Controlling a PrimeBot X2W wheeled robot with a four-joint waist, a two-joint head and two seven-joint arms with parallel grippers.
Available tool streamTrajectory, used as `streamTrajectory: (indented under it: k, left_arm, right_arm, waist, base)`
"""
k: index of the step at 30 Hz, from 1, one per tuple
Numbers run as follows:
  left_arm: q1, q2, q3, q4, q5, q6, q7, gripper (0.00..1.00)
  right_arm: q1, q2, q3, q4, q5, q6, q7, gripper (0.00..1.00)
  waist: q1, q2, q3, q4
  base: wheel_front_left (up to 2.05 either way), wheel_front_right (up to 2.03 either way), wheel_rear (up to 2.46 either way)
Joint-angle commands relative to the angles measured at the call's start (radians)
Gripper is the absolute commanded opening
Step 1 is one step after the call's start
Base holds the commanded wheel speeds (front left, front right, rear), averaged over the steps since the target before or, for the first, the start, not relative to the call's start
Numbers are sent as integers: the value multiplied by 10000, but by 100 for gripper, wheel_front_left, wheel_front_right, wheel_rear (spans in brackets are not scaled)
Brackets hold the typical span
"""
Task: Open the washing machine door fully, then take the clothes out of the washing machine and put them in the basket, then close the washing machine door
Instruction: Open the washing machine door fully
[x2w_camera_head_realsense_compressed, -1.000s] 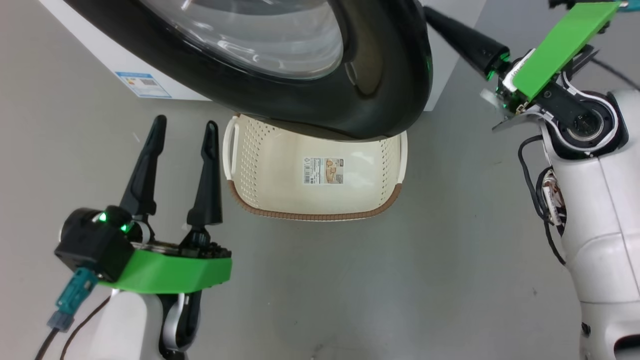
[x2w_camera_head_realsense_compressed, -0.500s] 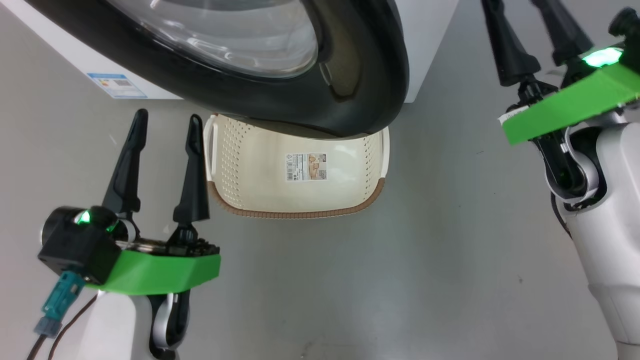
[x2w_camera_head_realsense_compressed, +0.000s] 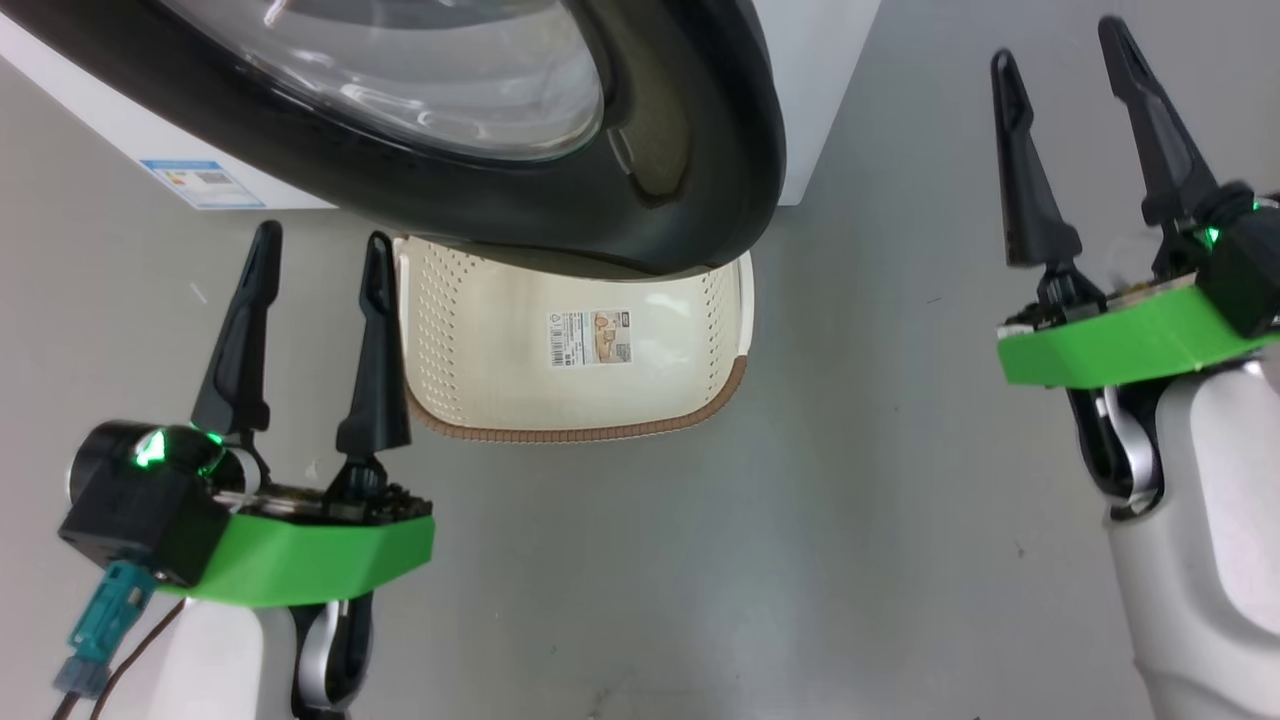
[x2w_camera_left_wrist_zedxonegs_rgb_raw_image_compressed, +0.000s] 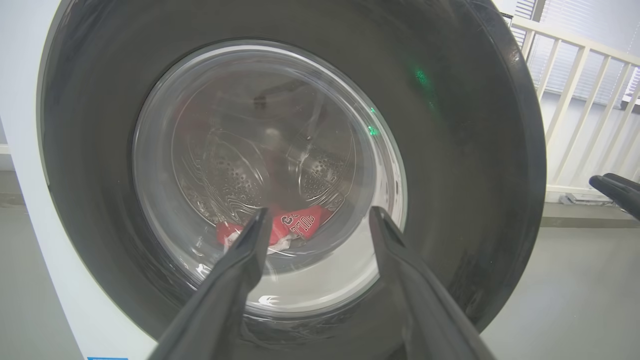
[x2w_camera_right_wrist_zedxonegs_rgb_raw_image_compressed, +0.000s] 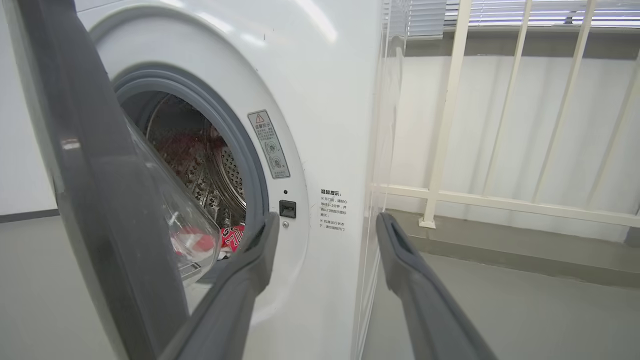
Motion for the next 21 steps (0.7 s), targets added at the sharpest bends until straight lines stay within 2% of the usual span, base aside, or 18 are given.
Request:
streamTrajectory:
  k: [1,8,13,21]
  left_arm:
    - [190,189,326,-331,111,59,-49,100]
    - [262,189,324,-343,129,83,-49,100]
    - [276,189,340,-324,173,73,-49,100]
    - [387,189,345,-342,166,79,-49,100]
  right_arm:
    - [352,174,17,-332,-156,46,-97,100]
    - [1040,354,-260,-254,-55,46,-319,100]
    - [1563,364,83,-156,620,46,-501,100]
    - [2176,366,246,-276,590,46,-617,100]
  waist:
    - [0,-1,-4,-33]
    - [0,-1,-69,-133]
    - [0,-1,-147,-210]
    - [0,-1,-261,-270]
  base:
    - [0,0,0]
    - [0,0,0]
    - [0,0,0]
    - [0,0,0]
